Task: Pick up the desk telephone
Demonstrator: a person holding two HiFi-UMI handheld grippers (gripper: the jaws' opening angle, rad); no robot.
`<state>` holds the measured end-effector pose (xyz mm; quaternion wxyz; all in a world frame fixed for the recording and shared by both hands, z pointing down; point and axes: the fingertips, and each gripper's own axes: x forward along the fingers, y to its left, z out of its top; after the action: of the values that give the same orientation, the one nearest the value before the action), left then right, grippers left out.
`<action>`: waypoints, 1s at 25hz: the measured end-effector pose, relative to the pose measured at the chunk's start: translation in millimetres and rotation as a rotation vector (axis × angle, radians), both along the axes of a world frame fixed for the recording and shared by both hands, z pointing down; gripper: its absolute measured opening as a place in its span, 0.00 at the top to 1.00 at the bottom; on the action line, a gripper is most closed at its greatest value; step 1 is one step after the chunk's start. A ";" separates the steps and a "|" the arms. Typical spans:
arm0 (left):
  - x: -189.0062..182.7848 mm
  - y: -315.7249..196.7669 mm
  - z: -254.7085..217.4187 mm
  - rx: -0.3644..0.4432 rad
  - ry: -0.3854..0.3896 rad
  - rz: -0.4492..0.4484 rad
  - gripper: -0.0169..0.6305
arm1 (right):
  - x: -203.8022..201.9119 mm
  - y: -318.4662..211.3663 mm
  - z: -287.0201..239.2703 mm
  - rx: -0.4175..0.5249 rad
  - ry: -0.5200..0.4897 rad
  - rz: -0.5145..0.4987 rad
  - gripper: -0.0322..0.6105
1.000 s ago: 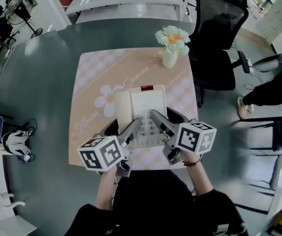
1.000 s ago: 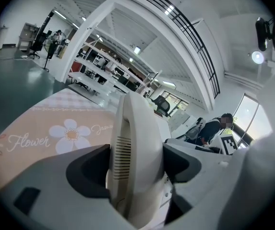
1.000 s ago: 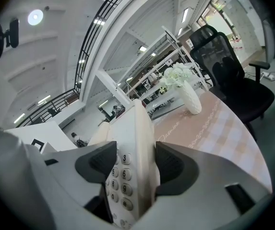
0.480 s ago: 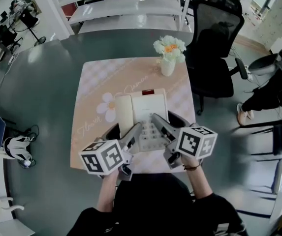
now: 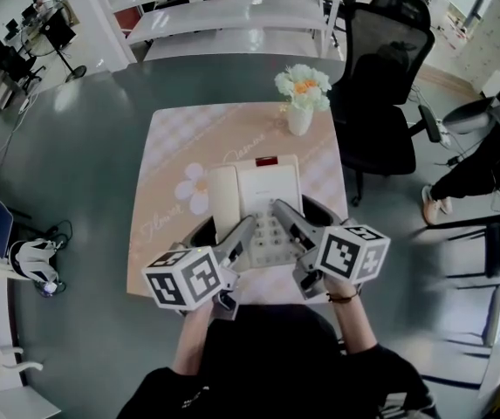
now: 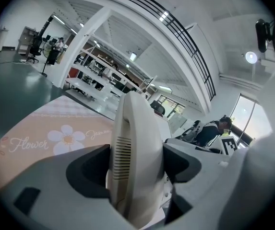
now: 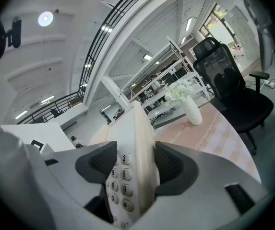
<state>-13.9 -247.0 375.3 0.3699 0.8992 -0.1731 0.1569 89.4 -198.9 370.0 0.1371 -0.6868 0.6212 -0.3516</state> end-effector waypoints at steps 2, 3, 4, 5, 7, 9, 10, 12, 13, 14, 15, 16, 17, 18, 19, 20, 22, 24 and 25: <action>0.0 2.7 -2.2 -0.001 0.007 0.000 0.47 | -1.3 3.3 -0.2 -0.001 -0.004 -0.002 0.58; -0.1 4.0 -3.9 0.002 0.008 0.002 0.47 | -2.0 5.3 -0.7 0.000 -0.007 -0.002 0.58; -0.4 5.2 -6.1 0.008 0.009 0.004 0.47 | -2.6 7.0 -2.1 0.002 -0.010 -0.001 0.58; -0.8 5.9 -8.6 0.014 0.010 0.007 0.47 | -3.2 8.3 -4.0 0.006 -0.011 0.001 0.58; -1.4 6.6 -13.1 0.028 0.012 0.011 0.47 | -3.9 10.0 -7.3 0.013 -0.010 0.004 0.58; -1.5 7.0 -15.6 0.033 0.016 0.011 0.47 | -2.6 11.1 -10.0 0.018 0.004 0.009 0.58; -1.4 7.4 -16.4 0.034 0.018 0.010 0.47 | -1.7 10.8 -13.5 0.026 0.017 0.011 0.58; -0.6 9.1 -18.5 0.037 0.024 0.008 0.47 | -0.7 10.3 -21.6 0.047 0.038 0.012 0.58; -0.1 10.0 -19.7 0.040 0.027 0.007 0.47 | -0.5 11.2 -22.8 0.051 0.037 0.013 0.59; 0.3 11.0 -21.0 0.044 0.028 0.007 0.47 | -0.5 12.5 -23.0 0.054 0.034 0.013 0.58; 0.4 11.8 -22.3 0.048 0.030 0.006 0.47 | -0.3 13.4 -23.8 0.058 0.033 0.012 0.58; 0.3 12.3 -23.5 0.051 0.031 0.004 0.47 | -0.3 14.0 -24.6 0.061 0.033 0.011 0.59; 0.1 12.7 -24.8 0.053 0.032 0.003 0.47 | -0.4 14.6 -25.5 0.063 0.033 0.010 0.59; 0.0 12.9 -26.0 0.055 0.034 0.002 0.47 | -0.6 14.8 -26.9 0.066 0.036 0.009 0.59; -0.2 13.0 -27.2 0.056 0.036 0.002 0.47 | -1.0 15.1 -27.7 0.067 0.037 0.008 0.59; -0.4 13.0 -28.5 0.057 0.037 0.001 0.47 | -1.8 15.6 -27.3 0.066 0.032 0.006 0.59; -0.6 13.3 -29.7 0.059 0.037 -0.001 0.47 | -2.7 16.4 -25.9 0.064 0.023 0.003 0.59; 0.0 13.6 -29.1 0.061 0.036 0.001 0.47 | -2.1 16.8 -24.6 0.062 0.020 0.000 0.59; 0.3 13.7 -28.8 0.062 0.035 0.001 0.47 | -1.8 16.8 -24.3 0.063 0.019 -0.001 0.59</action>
<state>-13.6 -233.3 346.6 0.3446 0.9130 -0.1710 0.1357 87.6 -182.0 345.8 0.1526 -0.6851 0.6336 -0.3254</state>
